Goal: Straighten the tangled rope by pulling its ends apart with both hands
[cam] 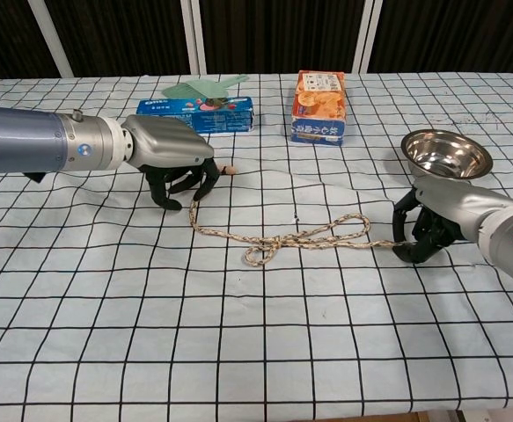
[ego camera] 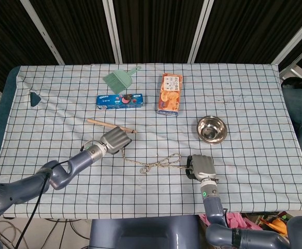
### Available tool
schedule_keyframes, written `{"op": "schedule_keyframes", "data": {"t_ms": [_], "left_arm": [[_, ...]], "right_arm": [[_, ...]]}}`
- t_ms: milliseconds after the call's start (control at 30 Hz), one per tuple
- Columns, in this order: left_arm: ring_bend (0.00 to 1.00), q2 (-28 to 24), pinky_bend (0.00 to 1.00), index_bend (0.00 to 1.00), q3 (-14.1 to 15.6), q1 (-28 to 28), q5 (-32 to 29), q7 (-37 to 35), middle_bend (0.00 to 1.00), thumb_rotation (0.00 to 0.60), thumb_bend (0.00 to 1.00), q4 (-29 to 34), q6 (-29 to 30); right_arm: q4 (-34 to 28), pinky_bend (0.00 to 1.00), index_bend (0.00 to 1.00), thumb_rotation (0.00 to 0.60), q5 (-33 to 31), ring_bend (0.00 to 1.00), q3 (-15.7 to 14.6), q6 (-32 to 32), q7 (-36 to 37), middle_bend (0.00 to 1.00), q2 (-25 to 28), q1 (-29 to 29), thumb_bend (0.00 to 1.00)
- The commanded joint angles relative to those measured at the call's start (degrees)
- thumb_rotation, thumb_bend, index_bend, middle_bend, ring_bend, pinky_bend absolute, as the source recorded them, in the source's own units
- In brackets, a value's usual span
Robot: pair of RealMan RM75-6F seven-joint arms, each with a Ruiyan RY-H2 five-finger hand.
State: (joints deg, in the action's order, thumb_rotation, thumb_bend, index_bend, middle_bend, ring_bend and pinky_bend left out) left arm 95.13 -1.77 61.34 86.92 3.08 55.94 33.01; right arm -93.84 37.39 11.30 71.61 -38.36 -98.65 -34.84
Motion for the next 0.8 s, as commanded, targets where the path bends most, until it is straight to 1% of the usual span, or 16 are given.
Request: {"op": "schedule_keyframes", "data": {"t_ms": [33,400,800], "left_arm": [[0.61,0.7,0.54,0.52,0.0,0.4,0.0,-0.5,0.69,0.600,0.31,-1.1,-0.1],[0.61,2.6,0.54,0.48,0.3,1.4,0.8,-1.7,0.69,0.600,0.31,-3.4,0.5],[0.62,3.2,0.54,0.55,0.7,1.7,0.0,-0.7,0.70,0.600,0.31,-4.7,-0.6]], "right_arm": [[0.1,1.00,0.62,0.600,0.0,0.97,0.0,-0.1,0.0,0.91,0.0,0.0,0.41],[0.3,1.00,0.62,0.600,-0.2,0.97,0.2,-0.5,0.1,0.91,0.1,0.1,0.41],[0.3,1.00,0.62,0.600,-0.3,0.97,0.3,-0.7,0.5,0.91,0.4,0.3,0.41]]}}
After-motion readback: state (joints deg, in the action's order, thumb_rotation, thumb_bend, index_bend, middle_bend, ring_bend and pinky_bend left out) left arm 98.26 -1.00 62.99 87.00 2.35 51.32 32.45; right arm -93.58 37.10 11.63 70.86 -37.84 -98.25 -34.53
